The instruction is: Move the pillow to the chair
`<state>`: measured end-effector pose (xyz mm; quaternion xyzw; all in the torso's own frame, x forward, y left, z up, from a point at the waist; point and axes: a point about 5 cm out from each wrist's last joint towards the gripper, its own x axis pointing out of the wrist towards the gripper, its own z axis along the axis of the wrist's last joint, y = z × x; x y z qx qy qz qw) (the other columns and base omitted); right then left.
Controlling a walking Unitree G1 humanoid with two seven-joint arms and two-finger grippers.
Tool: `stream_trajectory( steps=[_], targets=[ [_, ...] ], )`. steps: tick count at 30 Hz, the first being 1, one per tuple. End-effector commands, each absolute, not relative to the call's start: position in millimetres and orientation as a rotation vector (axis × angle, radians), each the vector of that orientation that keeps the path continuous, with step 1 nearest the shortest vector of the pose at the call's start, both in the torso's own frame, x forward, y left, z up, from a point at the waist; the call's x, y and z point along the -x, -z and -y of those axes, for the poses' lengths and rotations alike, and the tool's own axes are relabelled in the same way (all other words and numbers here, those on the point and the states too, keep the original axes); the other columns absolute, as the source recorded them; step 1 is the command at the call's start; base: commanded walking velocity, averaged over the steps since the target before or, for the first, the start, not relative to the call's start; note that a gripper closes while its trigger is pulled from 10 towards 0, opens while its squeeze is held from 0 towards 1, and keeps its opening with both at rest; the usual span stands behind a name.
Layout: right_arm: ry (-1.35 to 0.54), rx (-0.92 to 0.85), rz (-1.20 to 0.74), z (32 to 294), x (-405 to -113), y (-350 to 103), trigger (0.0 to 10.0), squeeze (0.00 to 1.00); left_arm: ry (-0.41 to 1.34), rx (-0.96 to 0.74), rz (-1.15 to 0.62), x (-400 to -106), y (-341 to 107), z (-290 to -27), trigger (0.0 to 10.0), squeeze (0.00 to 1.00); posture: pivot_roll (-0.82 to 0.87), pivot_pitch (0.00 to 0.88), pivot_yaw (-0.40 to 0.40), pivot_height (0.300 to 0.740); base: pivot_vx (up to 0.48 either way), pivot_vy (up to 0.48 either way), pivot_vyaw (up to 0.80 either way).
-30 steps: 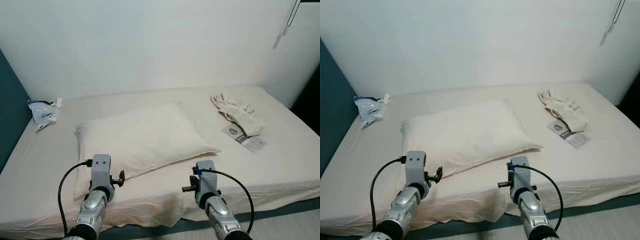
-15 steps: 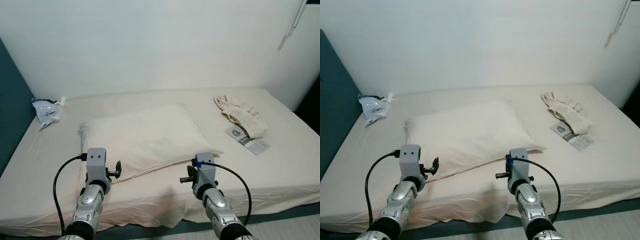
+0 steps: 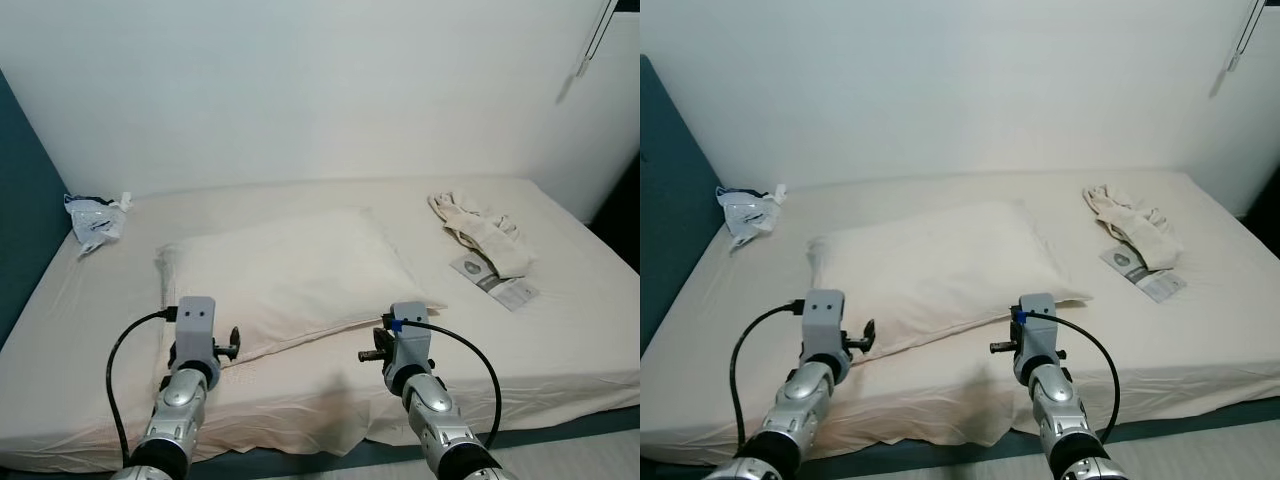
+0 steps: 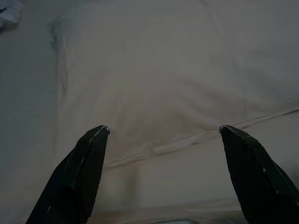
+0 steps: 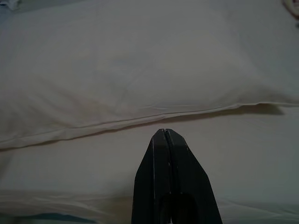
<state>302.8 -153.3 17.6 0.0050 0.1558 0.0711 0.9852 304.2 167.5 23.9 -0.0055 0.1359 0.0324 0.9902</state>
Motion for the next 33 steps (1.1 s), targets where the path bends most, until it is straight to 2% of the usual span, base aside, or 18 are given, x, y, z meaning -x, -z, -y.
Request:
stream_trajectory(
  steps=[1,24,29,30,33],
  targets=[
    [-0.138,-0.001,-0.32,154,-300,-15,10.0,0.0,-0.084,0.024,-0.28,-303,-22,-170,10.0,0.0,-0.06,0.03,-0.004,0.74,0.0,0.0,0.0],
    [-0.155,0.008,-0.322,150,-298,-13,10.0,0.0,-0.108,-0.006,-0.3,-299,-19,-180,10.0,0.0,-0.05,0.02,-0.004,0.74,0.0,0.0,0.0],
    [-0.157,0.008,-0.326,151,-299,-13,10.0,0.0,-0.16,-0.047,-0.34,-298,-17,-193,10.0,0.0,-0.05,0.023,-0.005,0.74,0.0,0.0,0.0],
    [-0.156,0.007,-0.328,151,-299,-13,10.0,0.0,-0.235,-0.122,-0.389,-294,-12,-207,10.0,0.0,-0.05,0.019,-0.004,0.74,0.0,0.0,0.0],
    [-0.155,0.005,-0.328,151,-300,-13,10.0,0.0,-0.324,-0.177,-0.435,-289,-8,-221,10.0,0.0,-0.05,0.014,-0.001,0.74,0.0,0.0,0.0]
  ],
)
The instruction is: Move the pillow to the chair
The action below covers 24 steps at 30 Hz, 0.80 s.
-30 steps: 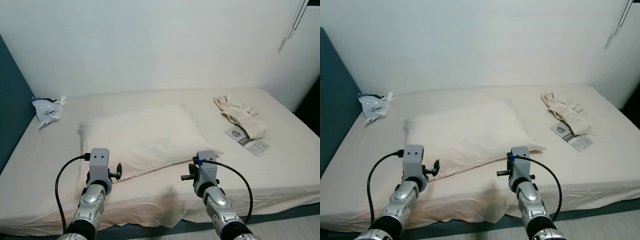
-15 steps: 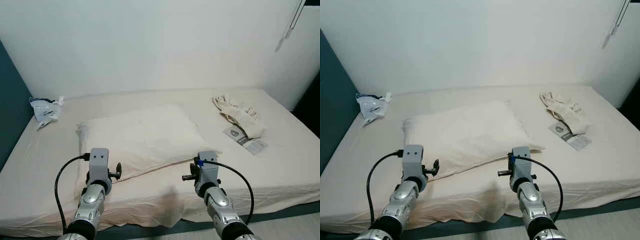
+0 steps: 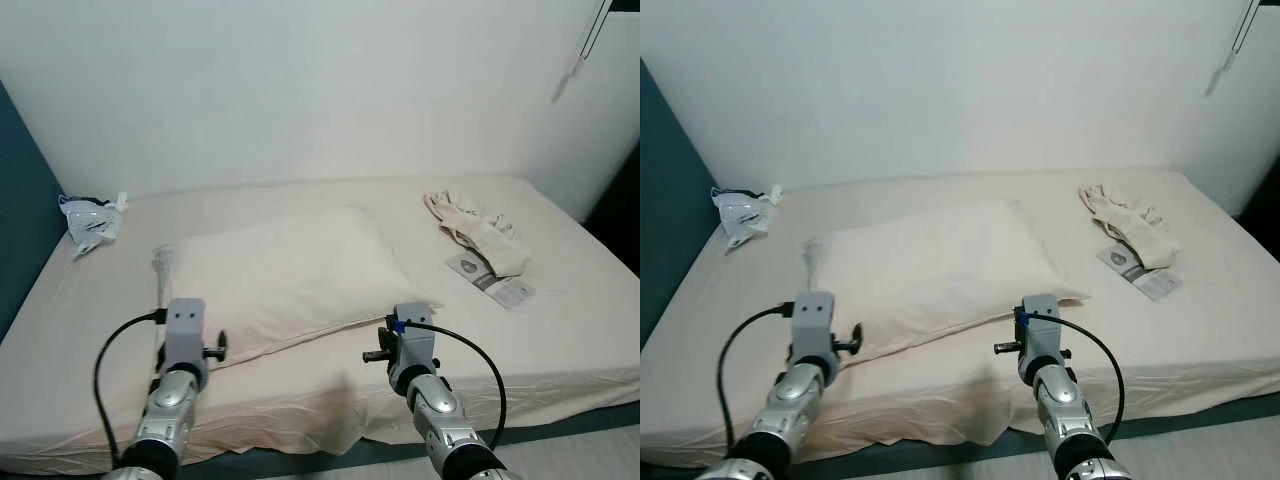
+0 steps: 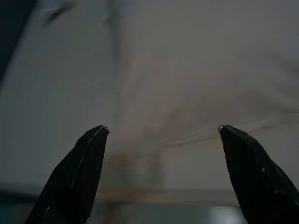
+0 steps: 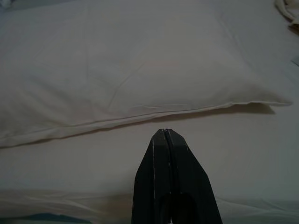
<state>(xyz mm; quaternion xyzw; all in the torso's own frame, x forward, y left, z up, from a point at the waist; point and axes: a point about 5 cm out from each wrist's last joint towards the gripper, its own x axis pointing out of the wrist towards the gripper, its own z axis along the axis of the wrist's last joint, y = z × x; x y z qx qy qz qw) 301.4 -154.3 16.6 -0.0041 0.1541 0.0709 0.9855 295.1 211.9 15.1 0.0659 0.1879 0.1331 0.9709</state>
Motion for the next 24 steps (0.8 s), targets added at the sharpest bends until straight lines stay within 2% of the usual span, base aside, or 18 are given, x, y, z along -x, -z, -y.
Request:
stream_trajectory(
  steps=[1,4,5,7,8,13,15,17,18,19,20,24],
  targets=[
    [-0.155,0.005,-0.328,151,-300,-13,10.0,0.0,-0.324,-0.177,-0.435,-289,-8,-221,10.0,0.0,-0.05,0.014,-0.001,0.74,0.0,0.0,0.0],
    [-0.154,0.004,-0.325,149,-302,-15,10.0,0.0,-0.588,-0.303,-0.514,-273,-4,-256,10.0,0.0,-0.05,0.011,0.004,0.74,0.0,0.0,0.0],
    [-0.154,0.004,-0.325,149,-302,-15,10.0,0.0,-0.588,-0.303,-0.514,-273,-4,-256,10.0,0.0,-0.05,0.011,0.004,0.74,0.0,0.0,0.0],
    [-0.153,0.004,-0.323,149,-303,-16,10.0,0.0,-0.731,-0.299,-0.54,-263,-3,-271,10.0,0.0,-0.06,0.012,0.005,0.74,0.0,0.0,0.0],
    [-0.153,0.004,-0.323,149,-303,-16,10.0,0.0,-0.731,-0.299,-0.54,-263,-3,-271,10.0,0.0,-0.06,0.012,0.005,0.74,0.0,0.0,0.0],
    [-0.143,0.006,-0.325,153,-301,-15,10.0,0.0,-0.962,-0.252,-0.664,-235,10,-291,10.0,0.0,-0.07,0.01,0.005,0.74,0.0,0.0,0.0],
    [-0.143,0.006,-0.325,153,-301,-15,10.0,0.0,-0.962,-0.252,-0.664,-235,10,-291,10.0,0.0,-0.07,0.01,0.005,0.74,0.0,0.0,0.0],
    [-0.141,0.008,-0.327,153,-301,-14,10.0,0.0,-1.078,-0.281,-0.735,-218,17,-299,10.0,0.0,-0.07,0.008,0.006,0.74,0.0,0.0,0.0],
    [-0.141,0.008,-0.327,153,-301,-14,10.0,0.0,-1.078,-0.281,-0.735,-218,17,-299,10.0,0.0,-0.07,0.008,0.006,0.74,0.0,0.0,0.0],
    [-0.141,0.011,-0.326,155,-301,-15,10.0,0.0,-1.236,-0.324,-0.775,-201,18,-308,10.0,0.0,-0.07,0.008,0.004,0.74,0.0,0.0,0.0],
    [-0.142,0.013,-0.326,155,-302,-15,10.0,0.0,-1.291,-0.336,-0.781,-196,18,-310,10.0,0.0,-0.07,0.008,0.004,0.74,0.0,0.0,0.0],
    [-0.143,0.016,-0.326,156,-302,-16,10.0,0.0,-1.338,-0.36,-0.773,-192,17,-312,10.0,0.0,-0.07,0.008,0.002,0.74,0.0,0.0,0.0]
  ],
)
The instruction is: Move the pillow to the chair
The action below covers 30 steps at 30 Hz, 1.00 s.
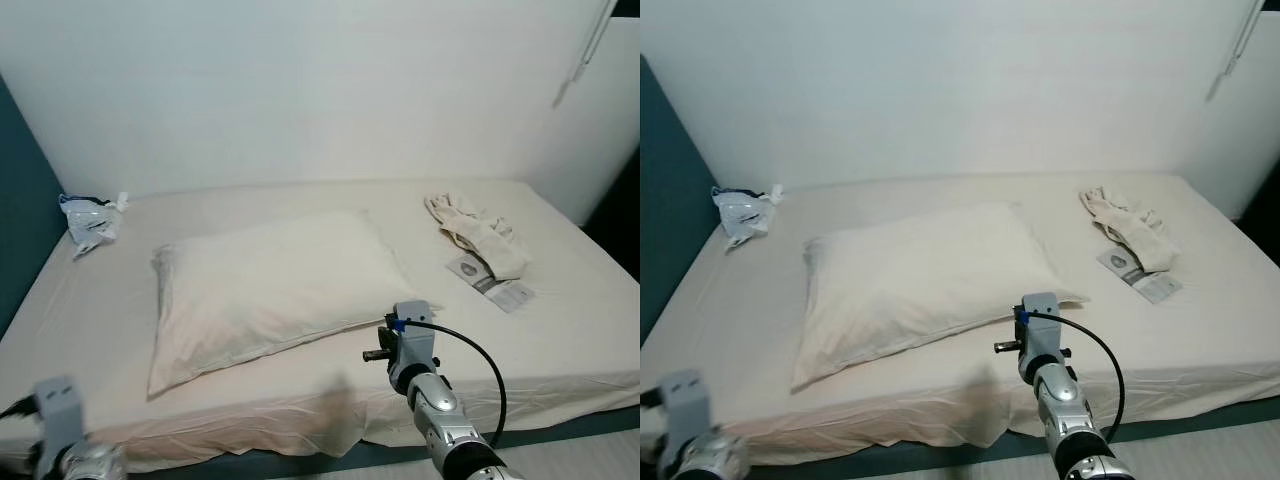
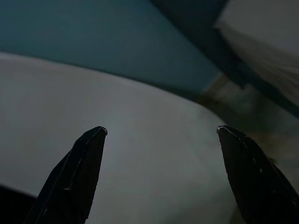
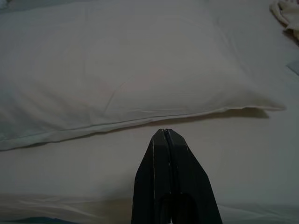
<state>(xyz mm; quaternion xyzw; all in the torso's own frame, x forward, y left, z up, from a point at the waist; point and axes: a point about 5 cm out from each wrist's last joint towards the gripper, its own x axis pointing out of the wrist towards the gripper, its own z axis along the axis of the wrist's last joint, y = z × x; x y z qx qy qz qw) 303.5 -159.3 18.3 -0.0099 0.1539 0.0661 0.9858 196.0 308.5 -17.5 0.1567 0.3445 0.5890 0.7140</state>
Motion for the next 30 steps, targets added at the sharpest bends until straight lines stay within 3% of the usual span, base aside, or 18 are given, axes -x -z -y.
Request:
stream_trajectory(
  steps=[1,2,5,6,7,8,11,12,14,18,22,30],
  targets=[
    [-0.143,0.017,-0.326,156,-302,-15,10.0,0.0,-1.325,-0.357,-0.758,-193,17,-311,10.0,0.0,-0.07,0.01,0.001,0.74,0.0,0.0,0.0],
    [-0.142,0.018,-0.326,157,-302,-16,10.0,0.0,-1.232,-0.357,-0.756,-200,18,-307,10.0,0.0,-0.07,0.011,-0.001,0.74,0.0,0.0,0.0],
    [-0.14,0.018,-0.327,159,-302,-16,10.0,0.0,-0.707,-0.183,-0.706,-243,25,-259,10.0,0.0,-0.06,0.013,-0.026,0.74,0.0,0.0,0.0],
    [-0.14,0.018,-0.327,159,-302,-16,10.0,0.0,-0.707,-0.183,-0.706,-243,25,-259,10.0,0.0,-0.06,0.013,-0.026,0.74,0.0,0.0,0.0],
    [-0.145,0.022,-0.328,159,-302,-16,10.0,0.0,-0.507,-0.187,-0.628,-260,19,-239,10.0,0.0,-0.06,0.011,-0.029,0.74,0.0,0.0,0.0],
    [-0.145,0.022,-0.328,159,-302,-16,10.0,0.0,-0.507,-0.187,-0.628,-260,19,-239,10.0,0.0,-0.06,0.011,-0.029,0.74,0.0,0.0,0.0],
    [-0.153,0.031,-0.332,158,-302,-16,10.0,0.0,-0.16,-0.238,-0.437,-291,-4,-196,10.0,0.0,-0.05,0.01,-0.034,0.74,0.0,0.0,0.0],
    [-0.153,0.031,-0.332,158,-302,-16,10.0,0.0,-0.16,-0.238,-0.437,-291,-4,-196,10.0,0.0,-0.05,0.01,-0.034,0.74,0.0,0.0,0.0],
    [-0.133,0.066,-0.312,157,-306,-20,10.0,0.0,-0.035,-0.189,-0.412,-304,-13,-169,10.0,0.0,-0.05,0.013,-0.035,0.74,0.0,0.0,0.0],
    [-0.118,0.081,-0.3,157,-308,-22,10.0,0.0,-0.021,-0.2,-0.399,-305,-14,-166,10.0,0.0,-0.06,0.017,-0.034,0.74,0.0,0.0,0.0],
    [-0.094,0.111,-0.26,157,-311,-27,10.0,0.0,-0.029,0.01,-0.346,-309,-22,-160,10.0,0.0,-0.07,0.022,-0.027,0.74,0.0,0.0,0.0],
    [-0.128,0.096,-0.245,159,-310,-29,10.0,0.0,0.079,0.015,-0.234,-309,-32,-152,10.0,0.0,-0.09,0.027,-0.018,0.74,0.0,0.0,0.0]
  ],
)
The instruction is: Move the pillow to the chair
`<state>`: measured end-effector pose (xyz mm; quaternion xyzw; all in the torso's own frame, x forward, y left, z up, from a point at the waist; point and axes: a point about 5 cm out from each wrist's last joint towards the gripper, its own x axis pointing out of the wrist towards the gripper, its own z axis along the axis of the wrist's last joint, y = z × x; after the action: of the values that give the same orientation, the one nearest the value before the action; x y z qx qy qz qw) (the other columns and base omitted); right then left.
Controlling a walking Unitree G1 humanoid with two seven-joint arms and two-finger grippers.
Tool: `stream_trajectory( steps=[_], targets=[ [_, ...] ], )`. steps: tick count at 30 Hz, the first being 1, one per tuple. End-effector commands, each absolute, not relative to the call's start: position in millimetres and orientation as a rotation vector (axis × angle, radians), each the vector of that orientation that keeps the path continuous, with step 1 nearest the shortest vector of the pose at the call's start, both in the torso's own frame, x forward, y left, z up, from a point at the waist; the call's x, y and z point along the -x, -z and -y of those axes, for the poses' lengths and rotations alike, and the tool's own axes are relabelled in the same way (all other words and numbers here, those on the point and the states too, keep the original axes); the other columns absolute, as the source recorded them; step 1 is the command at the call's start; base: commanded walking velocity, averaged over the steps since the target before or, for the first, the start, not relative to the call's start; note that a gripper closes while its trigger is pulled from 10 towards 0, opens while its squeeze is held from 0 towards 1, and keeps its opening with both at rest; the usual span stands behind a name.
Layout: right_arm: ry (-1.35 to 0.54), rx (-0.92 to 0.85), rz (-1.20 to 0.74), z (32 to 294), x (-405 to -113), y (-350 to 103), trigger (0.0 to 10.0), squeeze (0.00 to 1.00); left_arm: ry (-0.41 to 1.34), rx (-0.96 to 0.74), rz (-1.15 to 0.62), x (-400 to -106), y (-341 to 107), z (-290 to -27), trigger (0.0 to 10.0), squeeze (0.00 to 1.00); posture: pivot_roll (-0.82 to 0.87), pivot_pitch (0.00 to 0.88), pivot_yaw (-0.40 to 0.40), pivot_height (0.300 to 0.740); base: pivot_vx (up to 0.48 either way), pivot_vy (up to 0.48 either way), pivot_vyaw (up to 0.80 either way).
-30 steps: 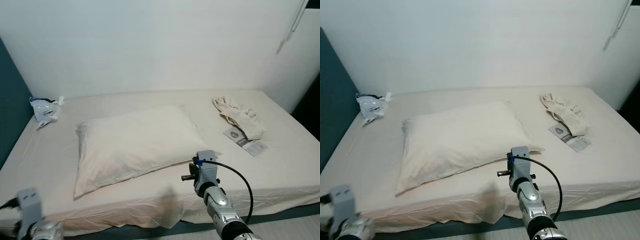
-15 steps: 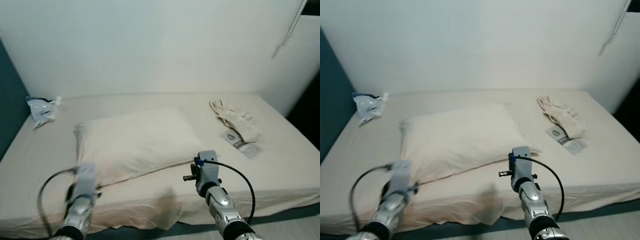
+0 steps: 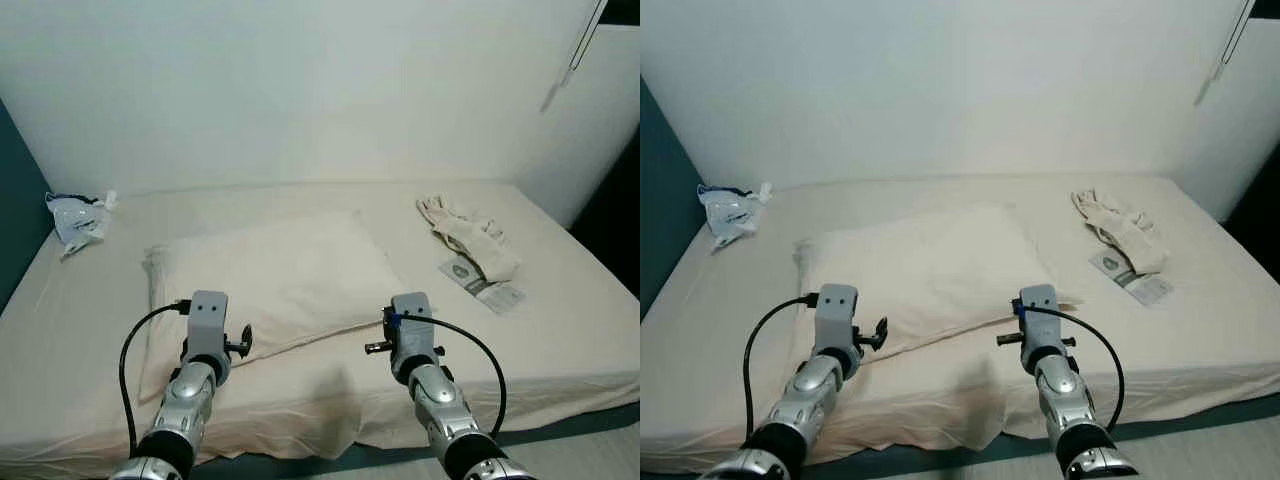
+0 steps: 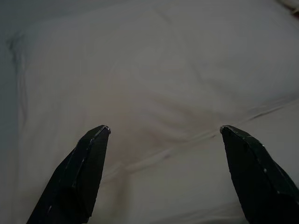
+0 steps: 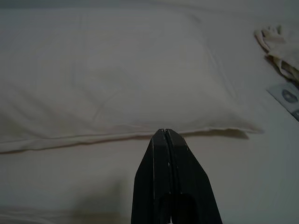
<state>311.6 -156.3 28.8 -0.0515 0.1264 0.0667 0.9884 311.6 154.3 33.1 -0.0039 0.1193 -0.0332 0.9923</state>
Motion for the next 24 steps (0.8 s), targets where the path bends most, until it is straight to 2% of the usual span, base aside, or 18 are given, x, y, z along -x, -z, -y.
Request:
stream_trajectory(
  steps=[1,19,24],
  targets=[
    [-0.127,0.101,-0.246,160.1,-309.8,-28.3,10.0,0.0,0.084,0.013,-0.228,-309.3,-32.7,-151.3,10.0,0.0,-0.09,0.03,-0.013,0.74,0.0,0.0,0.0],
    [-0.107,0.1,-0.245,165.1,-307.8,-26.9,10.0,0.0,0.13,0.024,-0.21,-306.2,-32.6,-147.5,10.0,0.0,-0.09,0.035,0.001,0.74,0.0,0.0,0.0],
    [-0.101,0.1,-0.246,166.4,-307.5,-26.7,10.0,0.0,0.134,0.029,-0.206,-306.2,-33.1,-147.2,10.0,0.0,-0.09,0.031,-0.003,0.74,0.282,0.0,0.0]
  ],
)
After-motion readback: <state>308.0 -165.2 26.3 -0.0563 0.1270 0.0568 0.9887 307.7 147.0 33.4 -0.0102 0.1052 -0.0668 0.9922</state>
